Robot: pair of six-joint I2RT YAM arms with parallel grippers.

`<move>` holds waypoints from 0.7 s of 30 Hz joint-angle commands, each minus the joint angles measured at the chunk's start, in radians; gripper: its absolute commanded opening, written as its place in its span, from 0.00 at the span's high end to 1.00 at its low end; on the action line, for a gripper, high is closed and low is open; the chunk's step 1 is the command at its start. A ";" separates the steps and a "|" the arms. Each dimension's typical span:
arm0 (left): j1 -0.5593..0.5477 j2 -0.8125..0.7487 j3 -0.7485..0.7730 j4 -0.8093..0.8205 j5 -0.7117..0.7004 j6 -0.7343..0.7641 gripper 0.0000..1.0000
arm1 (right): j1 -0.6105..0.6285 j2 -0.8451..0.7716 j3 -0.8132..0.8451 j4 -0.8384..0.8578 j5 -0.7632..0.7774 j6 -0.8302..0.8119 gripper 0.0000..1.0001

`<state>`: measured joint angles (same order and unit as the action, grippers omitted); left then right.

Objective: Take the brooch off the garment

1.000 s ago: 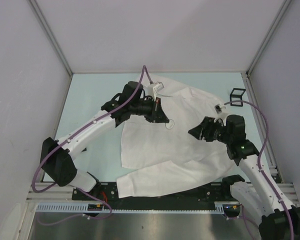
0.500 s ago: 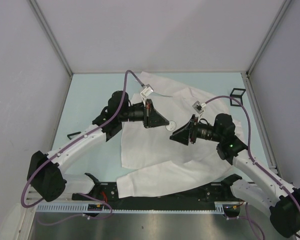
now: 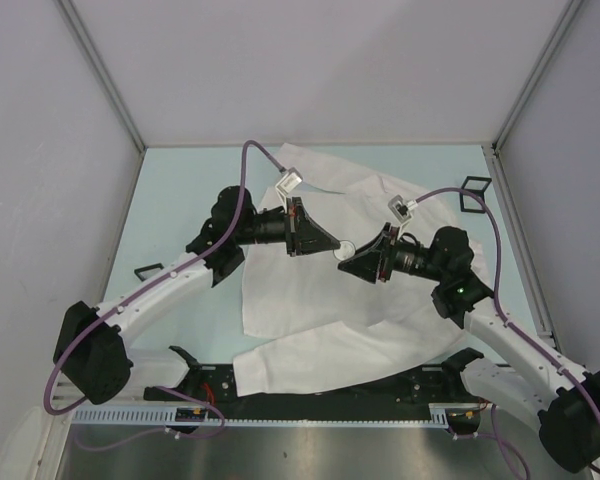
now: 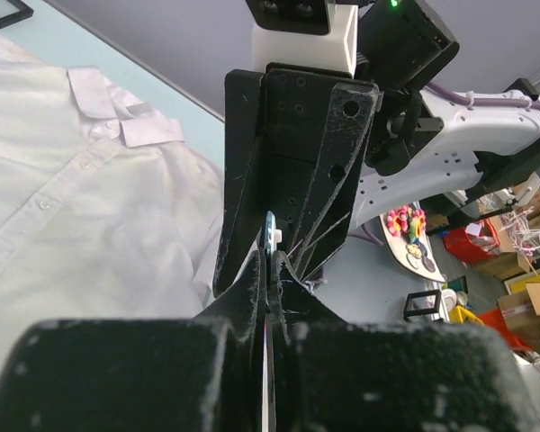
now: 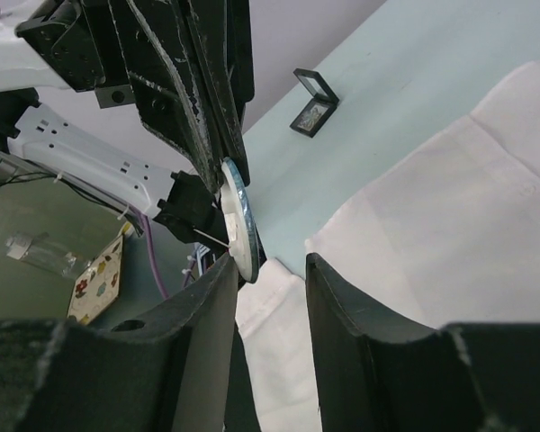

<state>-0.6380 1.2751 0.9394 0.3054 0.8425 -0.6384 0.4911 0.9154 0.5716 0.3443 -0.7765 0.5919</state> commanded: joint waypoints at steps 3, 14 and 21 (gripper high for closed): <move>0.008 -0.040 -0.014 0.101 0.029 -0.035 1.00 | -0.052 -0.030 0.028 0.062 -0.050 0.036 0.58; 0.017 -0.025 -0.028 0.149 0.049 -0.067 1.00 | -0.080 -0.049 0.028 0.134 -0.096 0.092 0.55; 0.017 -0.014 -0.030 0.166 0.058 -0.087 1.00 | -0.080 -0.029 0.028 0.174 -0.090 0.114 0.56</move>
<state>-0.6296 1.2751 0.9115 0.3985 0.8696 -0.7090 0.4145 0.8761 0.5716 0.4477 -0.8551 0.6830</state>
